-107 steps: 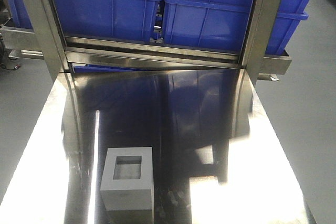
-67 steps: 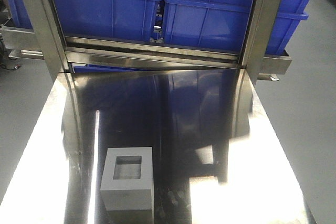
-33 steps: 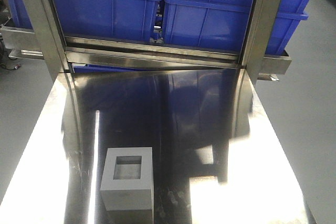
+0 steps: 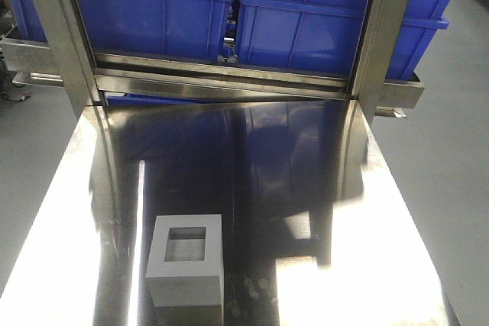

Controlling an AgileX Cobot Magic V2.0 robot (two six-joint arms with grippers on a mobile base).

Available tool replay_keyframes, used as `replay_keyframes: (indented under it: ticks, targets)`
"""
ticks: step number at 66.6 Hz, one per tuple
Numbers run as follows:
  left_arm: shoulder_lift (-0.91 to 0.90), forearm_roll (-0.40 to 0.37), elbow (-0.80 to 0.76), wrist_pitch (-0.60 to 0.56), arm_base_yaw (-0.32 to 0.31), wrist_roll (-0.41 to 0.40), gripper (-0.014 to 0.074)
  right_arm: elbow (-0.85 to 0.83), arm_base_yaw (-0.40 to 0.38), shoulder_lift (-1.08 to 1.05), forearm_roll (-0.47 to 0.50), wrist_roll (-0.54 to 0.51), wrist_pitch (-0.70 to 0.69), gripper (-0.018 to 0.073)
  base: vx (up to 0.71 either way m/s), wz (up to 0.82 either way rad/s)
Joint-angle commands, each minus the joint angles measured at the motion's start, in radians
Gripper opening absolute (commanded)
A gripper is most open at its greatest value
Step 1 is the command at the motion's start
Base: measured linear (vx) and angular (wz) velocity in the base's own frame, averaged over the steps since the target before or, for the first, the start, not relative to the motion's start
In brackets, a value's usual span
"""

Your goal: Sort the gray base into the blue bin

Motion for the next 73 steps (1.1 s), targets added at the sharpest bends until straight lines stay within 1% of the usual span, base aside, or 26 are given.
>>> replay_keyframes:
  ticks: [1,6,15,25,32,35,40,49,73]
  targets:
    - [0.01,-0.013,-0.088,-0.083,-0.007,-0.008,-0.0007,0.006,-0.005,-0.008,-0.008,-0.007,-0.072,-0.0005,0.0,0.0]
    - [0.06,-0.013,-0.131,-0.083,-0.007,-0.008,-0.0007,0.006,-0.005,-0.008,-0.008,-0.007,-0.072,-0.0005,0.0,0.0]
    - [0.197,-0.013,-0.231,-0.003,-0.007,-0.008,-0.0007,0.006,-0.005,-0.008,-0.008,-0.007,-0.072,-0.0005,0.0,0.0]
    - [0.361,-0.013,-0.347,0.146,-0.007,-0.008,-0.0007,0.006,-0.005,-0.008,-0.008,-0.007,-0.072,-0.0005,0.0,0.0]
    - [0.47,-0.013,-0.416,0.281,-0.007,-0.008,-0.0007,0.006,-0.005,-0.008,-0.008,-0.007,-0.072,-0.0005,0.0,0.0]
    - [0.511,-0.013,-0.435,0.341,-0.007,-0.008,-0.0007,0.006,-0.005,-0.008,-0.008,-0.007,-0.072,-0.0005,0.0,0.0]
    - [0.559,-0.013,-0.455,0.397,-0.007,-0.008,-0.0007,0.006,-0.005,-0.008,-0.008,-0.007,-0.072,-0.0005,0.0,0.0]
    - [0.613,-0.013,-0.456,0.416,-0.007,-0.008,-0.0007,0.006,-0.005,-0.008,-0.008,-0.007,-0.072,-0.0005,0.0,0.0]
    - [0.613,-0.013,-0.456,0.392,-0.007,-0.008,-0.0001,0.006,-0.005,-0.008,-0.008,-0.007,-0.072,-0.0005,0.0,0.0]
